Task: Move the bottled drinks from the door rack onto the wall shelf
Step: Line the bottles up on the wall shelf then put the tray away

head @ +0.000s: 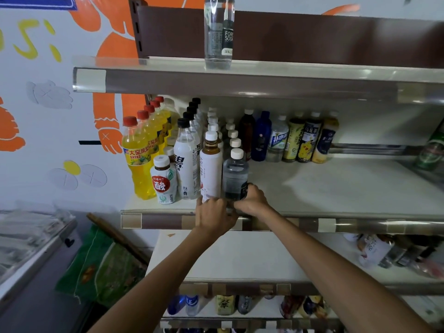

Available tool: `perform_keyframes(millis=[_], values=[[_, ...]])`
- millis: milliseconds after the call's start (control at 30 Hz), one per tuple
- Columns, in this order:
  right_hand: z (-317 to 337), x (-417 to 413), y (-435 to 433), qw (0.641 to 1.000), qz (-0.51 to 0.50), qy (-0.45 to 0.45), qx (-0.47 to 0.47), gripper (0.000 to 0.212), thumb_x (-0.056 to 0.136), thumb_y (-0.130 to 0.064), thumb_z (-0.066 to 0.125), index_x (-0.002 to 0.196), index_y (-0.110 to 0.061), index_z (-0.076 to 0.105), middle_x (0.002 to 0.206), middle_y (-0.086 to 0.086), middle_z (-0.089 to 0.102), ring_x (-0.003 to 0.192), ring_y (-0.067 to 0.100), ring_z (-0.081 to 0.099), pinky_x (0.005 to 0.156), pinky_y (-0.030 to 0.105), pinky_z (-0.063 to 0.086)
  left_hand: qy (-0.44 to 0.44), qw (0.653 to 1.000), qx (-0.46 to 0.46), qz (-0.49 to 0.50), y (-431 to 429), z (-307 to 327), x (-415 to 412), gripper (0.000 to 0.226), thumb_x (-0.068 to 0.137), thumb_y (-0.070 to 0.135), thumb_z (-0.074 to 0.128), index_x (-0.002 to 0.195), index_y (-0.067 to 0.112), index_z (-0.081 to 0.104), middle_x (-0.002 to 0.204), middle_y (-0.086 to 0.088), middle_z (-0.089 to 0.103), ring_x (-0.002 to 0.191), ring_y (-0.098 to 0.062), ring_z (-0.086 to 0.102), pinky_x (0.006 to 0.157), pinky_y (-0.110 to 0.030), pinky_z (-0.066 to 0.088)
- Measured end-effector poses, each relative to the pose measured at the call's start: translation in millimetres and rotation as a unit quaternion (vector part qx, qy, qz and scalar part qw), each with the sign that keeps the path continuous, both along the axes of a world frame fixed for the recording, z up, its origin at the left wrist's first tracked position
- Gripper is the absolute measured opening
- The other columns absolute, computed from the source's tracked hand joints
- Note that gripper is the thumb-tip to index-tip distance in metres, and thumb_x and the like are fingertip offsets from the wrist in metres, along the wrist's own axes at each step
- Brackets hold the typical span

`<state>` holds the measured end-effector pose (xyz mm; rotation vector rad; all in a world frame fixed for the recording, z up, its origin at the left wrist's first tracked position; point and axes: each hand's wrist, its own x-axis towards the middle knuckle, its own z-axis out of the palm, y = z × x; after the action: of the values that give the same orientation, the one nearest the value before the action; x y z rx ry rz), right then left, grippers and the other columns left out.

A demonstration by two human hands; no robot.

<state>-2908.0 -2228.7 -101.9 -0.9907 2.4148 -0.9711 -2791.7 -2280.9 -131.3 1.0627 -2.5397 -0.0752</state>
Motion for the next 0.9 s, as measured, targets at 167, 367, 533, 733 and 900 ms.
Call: perform_keyframes(millis=[167, 367, 533, 733, 900], values=[[5.4, -7.0, 19.1, 1.000, 0.007, 0.016, 0.016, 0.071, 0.071, -0.036, 0.079, 0.132, -0.016, 0.049, 0.132, 0.007, 0.057, 0.117, 0.025, 0.056, 0.094, 0.036, 0.050, -0.046, 0.999, -0.003, -0.007, 0.3, 4.4, 2.2, 0.026, 0.087, 0.040, 0.058, 0.102, 0.021, 0.065, 0.101, 0.000, 0.070, 0.096, -0.020, 0.063, 0.109, -0.039, 0.029], [6.4, -16.9, 66.1, 0.997, -0.015, 0.071, 0.005, 0.052, 0.081, -0.025, 0.073, 0.128, -0.017, 0.052, 0.128, 0.002, 0.059, 0.114, 0.021, 0.057, 0.090, 0.031, 0.049, -0.066, 0.998, -0.001, 0.024, 19.8, 11.7, 1.5, 0.031, 0.085, 0.040, 0.058, 0.111, 0.022, 0.058, 0.107, -0.002, 0.069, 0.105, -0.024, 0.062, 0.111, -0.045, 0.022], [5.8, -23.7, 106.6, 0.996, -0.038, 0.082, 0.007, 0.044, 0.082, -0.024, 0.069, 0.123, -0.016, 0.055, 0.126, 0.003, 0.058, 0.115, 0.022, 0.056, 0.091, 0.029, 0.048, -0.038, 0.999, -0.015, 0.000, 55.6, 21.9, -4.3, 0.032, 0.086, 0.038, 0.055, 0.114, 0.022, 0.059, 0.109, -0.002, 0.068, 0.109, -0.025, 0.059, 0.113, -0.050, 0.017], [-10.9, -23.7, 167.7, 0.996, -0.076, 0.049, 0.015, 0.036, 0.081, -0.025, 0.070, 0.114, -0.018, 0.058, 0.109, 0.001, 0.060, 0.101, 0.019, 0.058, 0.082, 0.028, 0.048, -0.066, 0.996, -0.010, -0.067, 101.3, 14.1, -6.9, 0.030, 0.087, 0.027, 0.049, 0.114, 0.018, 0.059, 0.112, -0.004, 0.067, 0.112, -0.024, 0.057, 0.111, -0.048, 0.023], [-31.6, -18.7, 226.6, 0.993, -0.111, 0.010, 0.034, 0.035, 0.079, -0.030, 0.071, 0.110, -0.020, 0.058, 0.116, 0.005, 0.059, 0.105, 0.022, 0.059, 0.087, 0.030, 0.049, -0.097, 0.987, 0.014, -0.131, 140.1, -0.2, -6.9, 0.033, 0.091, 0.033, 0.048, 0.118, 0.019, 0.060, 0.118, -0.005, 0.065, 0.117, -0.025, 0.053, 0.108, -0.043, 0.026]])
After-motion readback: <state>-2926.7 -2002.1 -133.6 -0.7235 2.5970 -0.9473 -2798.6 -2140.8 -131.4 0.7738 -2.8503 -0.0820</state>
